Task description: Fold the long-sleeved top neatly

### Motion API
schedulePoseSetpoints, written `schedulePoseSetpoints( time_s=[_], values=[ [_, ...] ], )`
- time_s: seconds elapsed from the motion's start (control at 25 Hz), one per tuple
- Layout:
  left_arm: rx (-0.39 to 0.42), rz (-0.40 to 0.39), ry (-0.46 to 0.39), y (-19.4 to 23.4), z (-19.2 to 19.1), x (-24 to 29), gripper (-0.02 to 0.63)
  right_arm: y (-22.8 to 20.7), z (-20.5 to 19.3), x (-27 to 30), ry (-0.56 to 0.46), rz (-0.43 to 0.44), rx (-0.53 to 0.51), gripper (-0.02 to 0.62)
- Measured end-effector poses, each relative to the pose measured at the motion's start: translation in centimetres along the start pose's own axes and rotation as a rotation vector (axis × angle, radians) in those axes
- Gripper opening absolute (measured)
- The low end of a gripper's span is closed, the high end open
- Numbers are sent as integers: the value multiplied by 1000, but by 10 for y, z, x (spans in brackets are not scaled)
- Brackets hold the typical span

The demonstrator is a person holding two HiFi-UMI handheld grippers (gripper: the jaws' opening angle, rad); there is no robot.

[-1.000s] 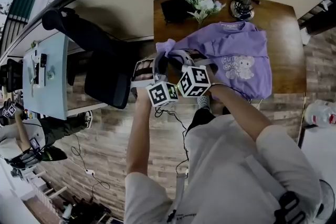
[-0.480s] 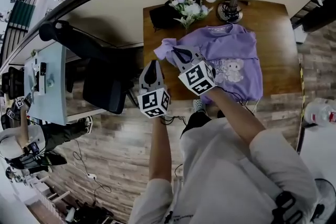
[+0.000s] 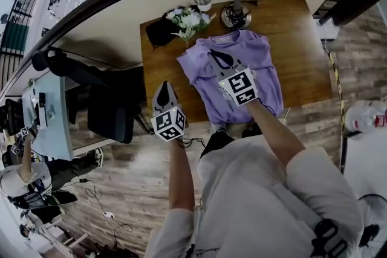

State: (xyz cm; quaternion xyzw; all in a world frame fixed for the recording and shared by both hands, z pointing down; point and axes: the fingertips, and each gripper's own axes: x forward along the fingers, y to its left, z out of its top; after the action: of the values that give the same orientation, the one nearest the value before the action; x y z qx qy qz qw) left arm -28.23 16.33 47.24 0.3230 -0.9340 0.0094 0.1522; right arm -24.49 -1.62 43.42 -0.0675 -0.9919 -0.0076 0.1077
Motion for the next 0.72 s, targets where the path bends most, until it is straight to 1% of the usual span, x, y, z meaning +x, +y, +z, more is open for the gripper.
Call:
schedulePoseSetpoints(
  time_s=[0.08, 0.12, 0.16, 0.2, 0.28, 0.32, 0.36, 0.4, 0.44, 0.6, 0.64, 0.72],
  values=[
    [1, 1, 15, -9, -6, 0, 25, -35, -7, -21, -49, -59, 68, 18],
    [-1, 2, 24, -14, -9, -1, 25, -56, -16, -33, -77, -100, 134, 18],
    [-1, 1, 33, -19, -13, -2, 25, -80, -32, -47, -102, -151, 229, 18],
    [-1, -1, 44, -26, -18, -2, 25, -106, -57, -61, -115, -213, 354, 18],
    [5, -6, 67, -39, -27, -3, 25, -152, -131, -87, -82, -348, 641, 19],
    [8, -9, 79, -46, -31, -5, 25, -166, -169, -98, -40, -403, 752, 18],
    [12, -12, 92, -52, -35, -6, 25, -174, -200, -106, 7, -438, 812, 18],
    [16, -15, 104, -58, -39, -7, 25, -176, -220, -111, 50, -450, 831, 18],
    [20, -17, 113, -64, -43, -7, 25, -176, -232, -114, 83, -444, 835, 18],
    [17, -4, 132, -75, -54, -4, 25, -167, -255, -117, 202, -383, 876, 22],
    [16, 3, 138, -77, -57, -5, 25, -165, -259, -119, 235, -365, 878, 32],
    [13, 14, 146, -81, -63, -6, 25, -164, -266, -125, 272, -330, 895, 105]
  ],
)
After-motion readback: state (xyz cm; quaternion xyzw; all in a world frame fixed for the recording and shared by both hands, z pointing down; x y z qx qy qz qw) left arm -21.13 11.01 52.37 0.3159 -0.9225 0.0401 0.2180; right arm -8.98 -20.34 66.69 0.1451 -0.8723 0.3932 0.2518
